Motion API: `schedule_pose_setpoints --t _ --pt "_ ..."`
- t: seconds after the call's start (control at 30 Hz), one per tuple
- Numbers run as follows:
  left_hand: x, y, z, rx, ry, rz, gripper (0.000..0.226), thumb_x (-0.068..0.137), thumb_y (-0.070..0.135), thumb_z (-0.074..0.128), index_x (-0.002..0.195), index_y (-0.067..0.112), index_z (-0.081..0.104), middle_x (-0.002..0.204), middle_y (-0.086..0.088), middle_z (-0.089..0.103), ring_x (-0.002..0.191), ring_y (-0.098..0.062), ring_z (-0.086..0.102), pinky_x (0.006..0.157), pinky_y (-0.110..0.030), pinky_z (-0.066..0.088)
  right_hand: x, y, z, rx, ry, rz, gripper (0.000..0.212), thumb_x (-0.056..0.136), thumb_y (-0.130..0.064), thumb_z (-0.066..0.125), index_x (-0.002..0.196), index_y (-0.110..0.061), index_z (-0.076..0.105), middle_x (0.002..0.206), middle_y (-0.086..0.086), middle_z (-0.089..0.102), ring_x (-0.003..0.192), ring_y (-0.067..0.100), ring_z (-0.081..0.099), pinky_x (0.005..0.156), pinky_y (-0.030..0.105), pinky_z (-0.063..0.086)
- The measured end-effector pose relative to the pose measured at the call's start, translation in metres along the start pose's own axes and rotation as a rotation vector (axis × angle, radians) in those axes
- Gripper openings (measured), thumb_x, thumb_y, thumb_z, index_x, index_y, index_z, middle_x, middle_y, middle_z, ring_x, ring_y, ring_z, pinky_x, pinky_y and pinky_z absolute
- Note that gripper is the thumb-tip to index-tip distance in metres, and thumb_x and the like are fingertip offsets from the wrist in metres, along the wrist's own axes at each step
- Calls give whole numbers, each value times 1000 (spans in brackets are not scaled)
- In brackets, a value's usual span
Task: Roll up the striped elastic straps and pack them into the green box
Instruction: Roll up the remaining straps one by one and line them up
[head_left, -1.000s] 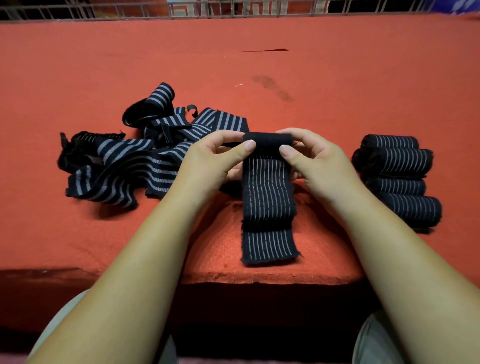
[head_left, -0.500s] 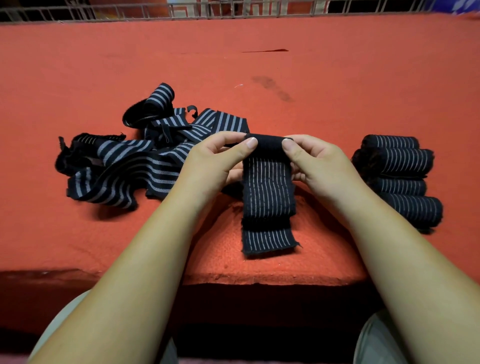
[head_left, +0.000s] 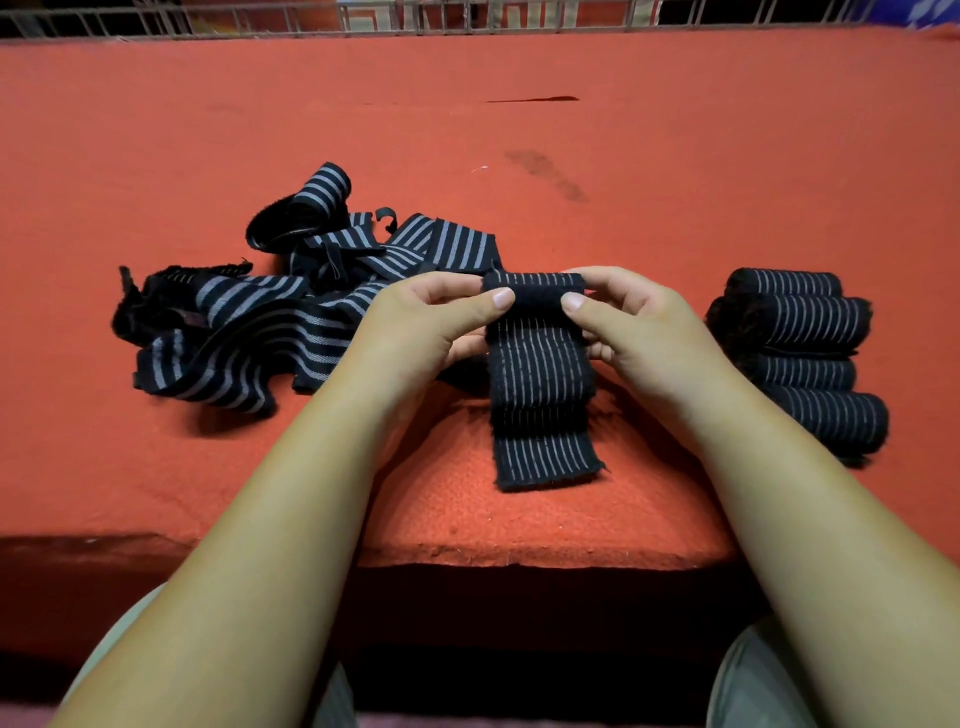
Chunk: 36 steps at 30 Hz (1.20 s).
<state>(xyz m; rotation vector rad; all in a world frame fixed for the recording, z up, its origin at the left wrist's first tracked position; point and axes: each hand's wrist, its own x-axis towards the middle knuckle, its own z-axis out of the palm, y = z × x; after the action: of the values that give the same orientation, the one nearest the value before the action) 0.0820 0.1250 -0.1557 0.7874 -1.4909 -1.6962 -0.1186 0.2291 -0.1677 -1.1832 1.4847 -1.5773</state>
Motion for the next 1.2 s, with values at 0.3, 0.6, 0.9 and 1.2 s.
schedule_pose_setpoints --t 0.3,0.6,0.9,1.2 --pt "-1 1 1 -7 -48 25 26 96 6 78 121 12 77 118 -15 80 111 -27 79 97 -37 62 -2 -4 -2 61 31 5 21 104 -16 70 124 -15 75 114 13 75 89 20 61 80 45 51" --pt "-2 1 3 -26 -22 15 21 97 14 79 118 10 77 117 -15 79 105 -28 80 94 -36 62 0 -1 -5 53 31 -20 24 97 -10 74 120 -19 78 113 12 76 88 28 63 83 45 54" --pt "-2 3 3 -31 -58 7 28 99 20 77 122 5 76 117 -12 80 106 -22 79 93 -31 60 -1 -3 -5 44 35 -12 20 100 -14 74 120 -13 78 110 14 77 88 23 65 84 46 57" --pt "-1 2 0 -29 -69 -2 36 96 17 80 126 -1 70 128 -19 76 114 -31 77 107 -46 59 -3 -6 -3 71 5 32 25 103 -22 72 125 -13 76 124 11 78 116 30 74 106 56 58"
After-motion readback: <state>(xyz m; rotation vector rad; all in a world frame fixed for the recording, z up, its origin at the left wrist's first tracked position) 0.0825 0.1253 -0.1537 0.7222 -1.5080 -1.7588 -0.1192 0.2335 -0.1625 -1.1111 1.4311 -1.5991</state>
